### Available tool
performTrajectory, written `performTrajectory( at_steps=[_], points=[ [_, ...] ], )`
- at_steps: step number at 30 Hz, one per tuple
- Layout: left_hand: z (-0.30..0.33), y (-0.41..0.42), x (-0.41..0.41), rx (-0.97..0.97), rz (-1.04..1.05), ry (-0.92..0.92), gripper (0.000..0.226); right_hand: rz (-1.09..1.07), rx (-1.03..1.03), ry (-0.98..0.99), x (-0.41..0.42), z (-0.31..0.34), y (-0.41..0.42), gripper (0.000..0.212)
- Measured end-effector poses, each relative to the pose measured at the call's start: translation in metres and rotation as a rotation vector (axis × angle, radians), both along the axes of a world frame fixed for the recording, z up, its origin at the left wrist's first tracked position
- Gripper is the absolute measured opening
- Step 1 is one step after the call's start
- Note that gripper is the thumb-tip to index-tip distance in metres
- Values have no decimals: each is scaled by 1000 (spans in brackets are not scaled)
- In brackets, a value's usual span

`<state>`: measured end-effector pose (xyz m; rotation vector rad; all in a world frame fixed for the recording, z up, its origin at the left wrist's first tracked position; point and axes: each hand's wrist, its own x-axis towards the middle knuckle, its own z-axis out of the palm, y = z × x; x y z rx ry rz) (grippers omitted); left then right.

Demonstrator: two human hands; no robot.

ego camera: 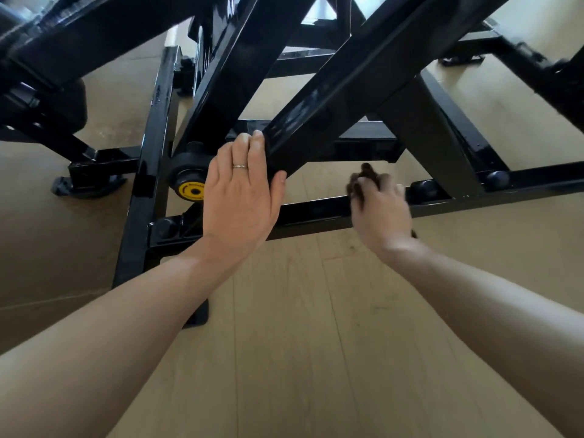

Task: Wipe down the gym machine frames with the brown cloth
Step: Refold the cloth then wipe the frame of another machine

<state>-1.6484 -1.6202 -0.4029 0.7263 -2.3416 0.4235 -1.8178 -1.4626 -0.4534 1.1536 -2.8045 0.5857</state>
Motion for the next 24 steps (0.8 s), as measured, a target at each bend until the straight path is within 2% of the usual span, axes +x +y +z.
performTrajectory(
  at_steps=[2,5,9,11,16,19,21,24],
  points=[
    [0,0,-1,-2,12,-7,58,173,-15,-50,32,0,-24,41],
    [1,0,0,10,14,-4,58,487,75,-51,85,-4,-53,50],
    [1,0,4,11,-10,-12,57,581,132,36,72,2,-45,56],
    [2,-2,6,6,-16,-21,58,553,132,58,42,4,-22,56],
    [1,0,3,16,-1,0,58,50,58,82,-38,0,55,45],
    [0,2,0,16,26,7,58,-63,25,41,-37,-1,49,40],
    [0,2,-1,12,38,5,57,-64,1,-45,-19,4,23,36],
    [-1,1,-1,2,31,8,57,236,49,-162,31,9,-22,47]
  ],
)
